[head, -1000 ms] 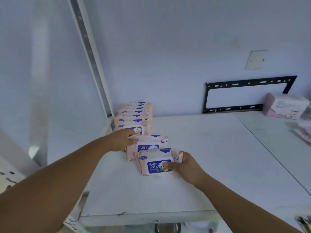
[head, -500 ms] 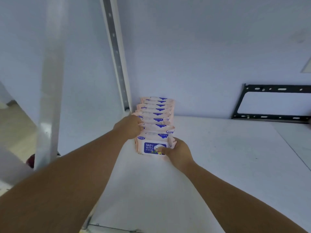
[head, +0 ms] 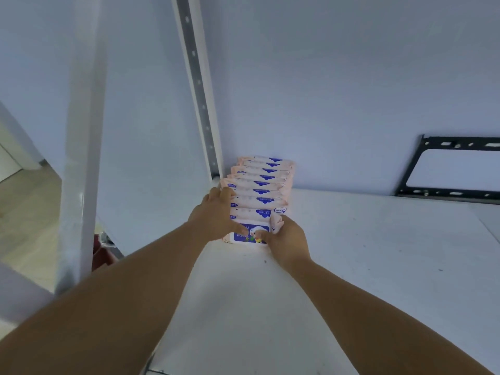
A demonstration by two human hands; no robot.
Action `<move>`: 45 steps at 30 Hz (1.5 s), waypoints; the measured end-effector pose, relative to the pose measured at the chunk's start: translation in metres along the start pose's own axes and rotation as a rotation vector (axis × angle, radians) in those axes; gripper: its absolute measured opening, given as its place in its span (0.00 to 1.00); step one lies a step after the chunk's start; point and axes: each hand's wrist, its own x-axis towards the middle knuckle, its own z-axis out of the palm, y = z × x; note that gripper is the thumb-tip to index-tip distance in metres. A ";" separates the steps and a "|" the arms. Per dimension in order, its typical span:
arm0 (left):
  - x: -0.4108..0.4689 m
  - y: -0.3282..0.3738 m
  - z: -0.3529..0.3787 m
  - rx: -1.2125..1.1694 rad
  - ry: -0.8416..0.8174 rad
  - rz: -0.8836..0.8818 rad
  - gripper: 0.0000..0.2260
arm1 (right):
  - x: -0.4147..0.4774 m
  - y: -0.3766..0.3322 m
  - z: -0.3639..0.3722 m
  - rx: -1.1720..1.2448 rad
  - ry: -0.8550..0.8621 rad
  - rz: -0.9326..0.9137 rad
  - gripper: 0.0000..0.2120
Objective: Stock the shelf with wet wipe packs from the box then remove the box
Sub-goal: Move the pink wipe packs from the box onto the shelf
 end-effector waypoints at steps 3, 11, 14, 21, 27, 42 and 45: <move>-0.005 0.007 0.001 0.088 0.068 -0.002 0.45 | 0.001 -0.004 -0.001 -0.053 0.029 0.067 0.24; -0.040 0.016 0.002 0.186 0.168 0.010 0.42 | -0.029 0.002 -0.041 -0.348 0.080 0.022 0.34; -0.053 0.025 -0.001 0.168 0.231 0.122 0.37 | -0.045 0.014 -0.064 -0.379 0.076 0.031 0.34; -0.072 0.106 -0.001 -0.084 0.083 0.441 0.17 | -0.101 0.048 -0.143 -0.431 0.050 -0.006 0.17; -0.112 0.225 0.018 -0.391 -0.224 0.578 0.10 | -0.176 0.087 -0.232 -0.410 0.112 0.056 0.11; -0.337 0.484 0.150 -0.185 -0.654 0.960 0.09 | -0.491 0.269 -0.413 -0.350 0.353 0.477 0.09; -0.379 0.498 0.184 -0.109 -0.747 0.978 0.09 | -0.539 0.309 -0.415 -0.335 0.306 0.595 0.12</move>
